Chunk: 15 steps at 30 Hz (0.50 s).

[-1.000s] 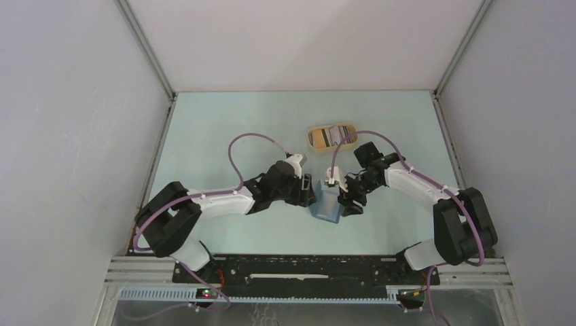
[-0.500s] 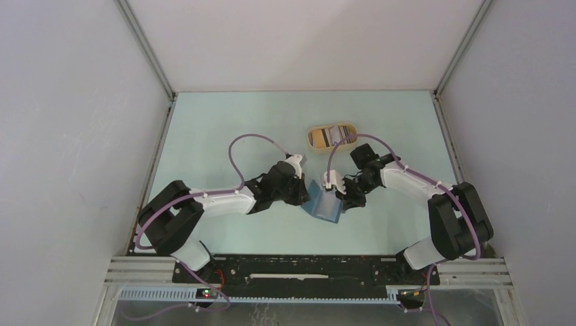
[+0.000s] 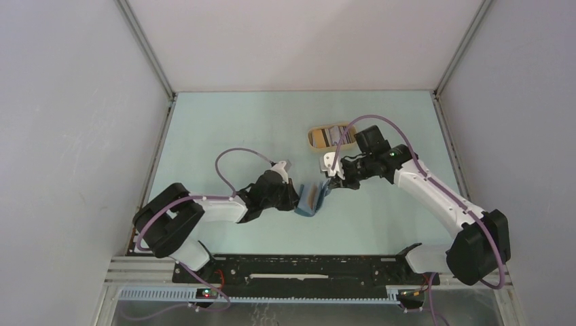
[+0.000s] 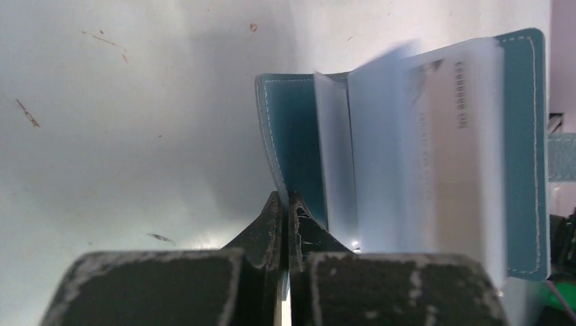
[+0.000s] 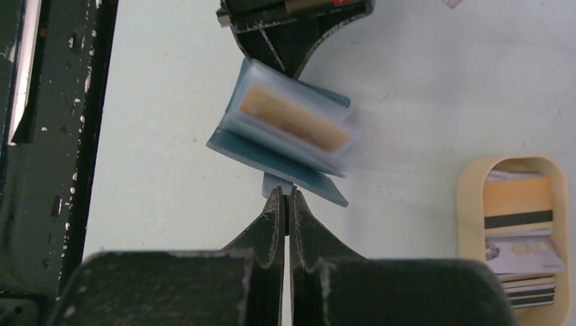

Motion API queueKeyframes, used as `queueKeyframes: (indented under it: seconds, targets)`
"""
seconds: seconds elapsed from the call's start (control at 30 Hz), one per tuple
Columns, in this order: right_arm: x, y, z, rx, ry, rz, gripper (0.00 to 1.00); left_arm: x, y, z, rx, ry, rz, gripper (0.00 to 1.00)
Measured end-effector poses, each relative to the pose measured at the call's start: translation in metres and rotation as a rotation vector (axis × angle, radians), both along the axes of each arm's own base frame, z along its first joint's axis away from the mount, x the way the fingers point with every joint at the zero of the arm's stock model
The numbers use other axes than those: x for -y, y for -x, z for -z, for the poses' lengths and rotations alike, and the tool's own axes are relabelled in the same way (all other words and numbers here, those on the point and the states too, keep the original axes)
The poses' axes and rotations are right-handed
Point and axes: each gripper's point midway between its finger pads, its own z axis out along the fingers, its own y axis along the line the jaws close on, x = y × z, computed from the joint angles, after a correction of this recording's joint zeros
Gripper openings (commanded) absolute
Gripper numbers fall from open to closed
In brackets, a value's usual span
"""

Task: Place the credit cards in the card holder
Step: Open the card holder at the center of the board.

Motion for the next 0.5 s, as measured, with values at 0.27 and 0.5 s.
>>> queueKeyframes:
  seconds: [0.27,0.5]
  targets:
    - [0.011,0.001,0.023,-0.056,0.041,0.022,0.0,-0.005,-0.004,-0.002,0.001,0.031,-0.03,0.0]
    - [0.039,0.013,0.078,-0.165,0.168,0.066,0.0,-0.009,-0.002,0.001,-0.011,0.021,-0.034,0.0]
